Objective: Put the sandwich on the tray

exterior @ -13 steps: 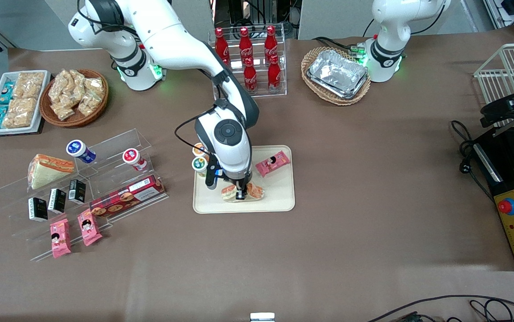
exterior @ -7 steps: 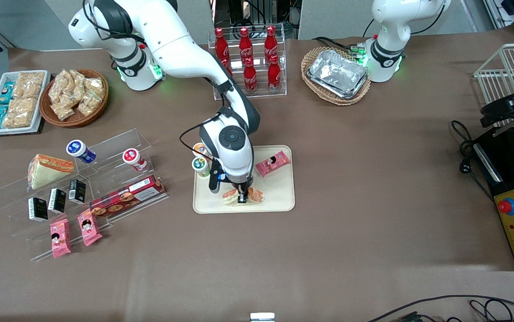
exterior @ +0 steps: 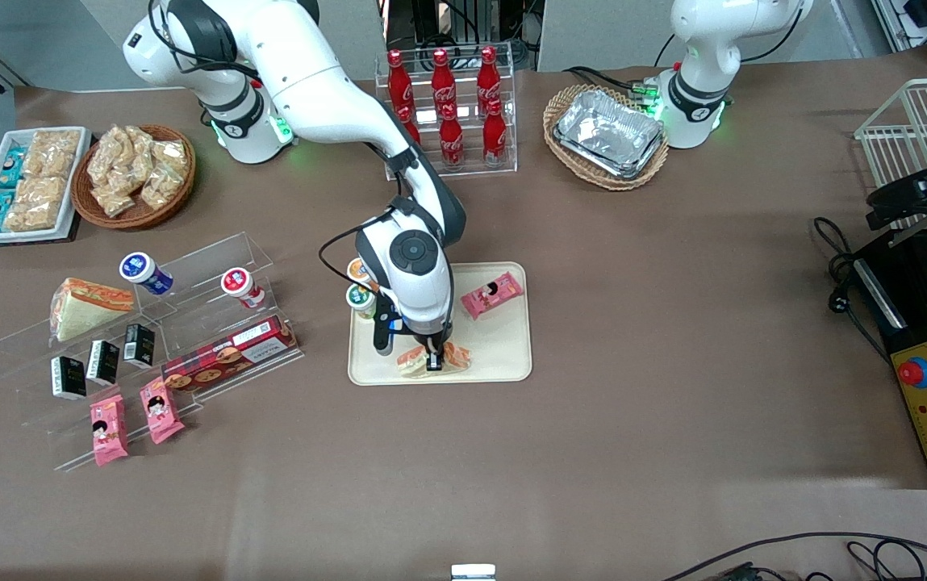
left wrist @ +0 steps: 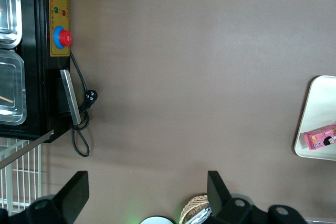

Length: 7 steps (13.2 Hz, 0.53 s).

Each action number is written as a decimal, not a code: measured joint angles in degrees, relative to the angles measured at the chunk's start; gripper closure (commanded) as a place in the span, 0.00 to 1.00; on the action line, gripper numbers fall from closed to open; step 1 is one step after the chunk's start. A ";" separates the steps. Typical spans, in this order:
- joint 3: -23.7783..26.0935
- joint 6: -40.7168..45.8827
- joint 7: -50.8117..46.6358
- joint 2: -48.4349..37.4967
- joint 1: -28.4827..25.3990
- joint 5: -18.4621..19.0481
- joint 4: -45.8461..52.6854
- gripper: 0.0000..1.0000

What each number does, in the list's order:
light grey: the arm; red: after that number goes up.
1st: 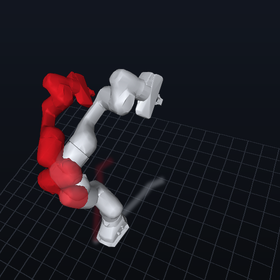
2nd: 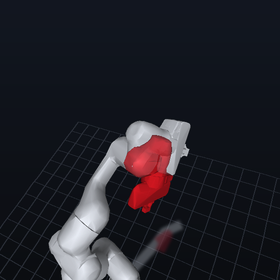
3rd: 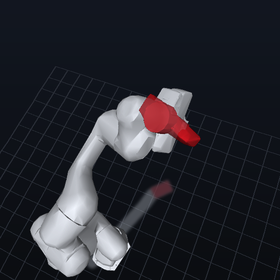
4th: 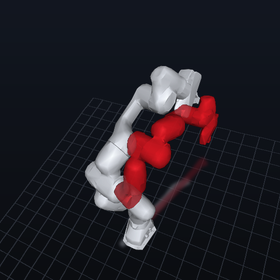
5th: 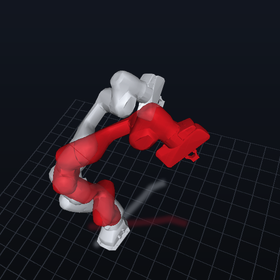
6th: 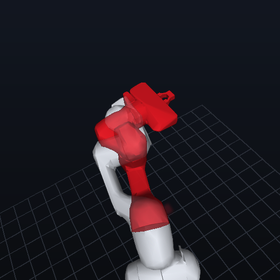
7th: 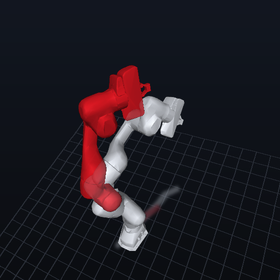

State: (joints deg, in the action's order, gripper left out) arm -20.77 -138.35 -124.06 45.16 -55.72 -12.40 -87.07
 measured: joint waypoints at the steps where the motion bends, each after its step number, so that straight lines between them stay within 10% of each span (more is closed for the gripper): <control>1: -0.16 -0.08 0.14 -0.10 0.01 0.00 0.08 0.00; 7: -1.05 2.88 2.17 -1.81 -0.06 4.11 0.84 0.00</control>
State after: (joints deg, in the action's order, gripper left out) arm -21.82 -135.47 -121.89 43.35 -55.79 -8.29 -86.24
